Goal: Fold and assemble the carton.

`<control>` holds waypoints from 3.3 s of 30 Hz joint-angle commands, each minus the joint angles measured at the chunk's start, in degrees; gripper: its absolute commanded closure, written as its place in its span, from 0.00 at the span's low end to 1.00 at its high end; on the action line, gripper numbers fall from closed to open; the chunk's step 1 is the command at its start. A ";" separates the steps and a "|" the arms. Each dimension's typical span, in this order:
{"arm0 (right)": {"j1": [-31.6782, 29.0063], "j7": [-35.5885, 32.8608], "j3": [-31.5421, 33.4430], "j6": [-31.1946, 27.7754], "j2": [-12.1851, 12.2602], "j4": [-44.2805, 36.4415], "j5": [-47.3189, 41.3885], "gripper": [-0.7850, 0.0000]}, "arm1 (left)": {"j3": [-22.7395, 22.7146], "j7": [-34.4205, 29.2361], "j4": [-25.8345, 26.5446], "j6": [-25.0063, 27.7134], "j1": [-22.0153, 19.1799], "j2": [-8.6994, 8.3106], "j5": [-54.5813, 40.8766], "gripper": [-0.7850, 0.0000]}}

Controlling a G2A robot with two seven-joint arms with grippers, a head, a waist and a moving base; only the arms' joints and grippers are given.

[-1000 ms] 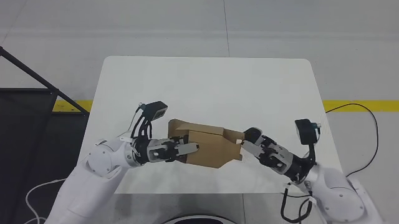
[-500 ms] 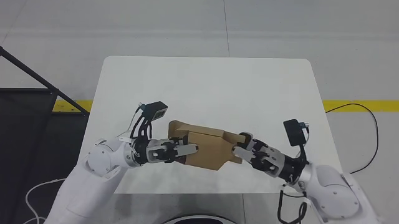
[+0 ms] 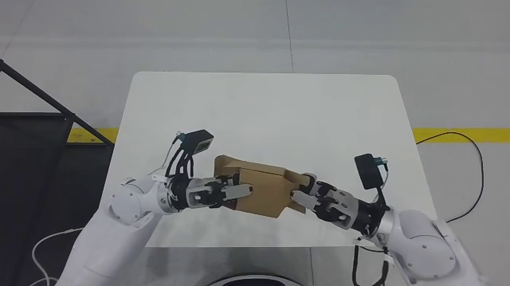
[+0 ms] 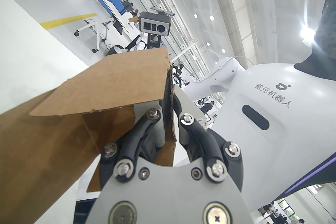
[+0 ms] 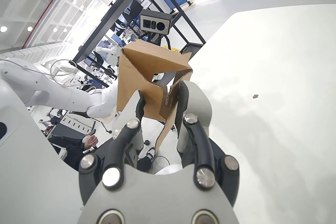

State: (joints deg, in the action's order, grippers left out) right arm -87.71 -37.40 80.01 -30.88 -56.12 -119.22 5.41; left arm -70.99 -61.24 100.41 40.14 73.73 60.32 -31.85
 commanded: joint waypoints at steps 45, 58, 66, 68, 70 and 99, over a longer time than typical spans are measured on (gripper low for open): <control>1.68 0.82 -3.01 1.34 -0.19 -1.47 3.23 0.67 | 0.16 -0.16 -0.11 0.58 0.02 -0.20 -0.25 1.00; 1.41 0.70 -2.96 0.51 -0.12 -1.67 2.92 0.67 | 0.33 0.11 -0.11 0.30 -0.19 -0.22 0.03 1.00; 1.36 0.78 -2.92 0.57 -0.09 -1.86 3.03 0.66 | 0.41 0.02 0.02 0.28 -0.29 -0.25 0.04 1.00; 1.33 0.77 -2.90 0.74 -0.09 -1.89 3.07 0.65 | 0.42 0.01 0.02 0.29 -0.31 -0.25 0.02 1.00; 1.31 0.86 -2.80 0.84 -0.08 -1.92 2.99 0.62 | 0.39 0.01 0.05 0.27 -0.31 -0.26 -0.01 1.00; -0.18 1.14 -1.22 -0.54 0.20 -1.62 2.02 0.55 | -0.05 0.04 0.16 0.73 0.08 -0.44 -0.37 1.00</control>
State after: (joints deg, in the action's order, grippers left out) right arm -87.93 -36.25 78.85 -31.48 -55.92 -120.82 7.38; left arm -71.03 -61.16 100.59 40.86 73.82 59.88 -32.19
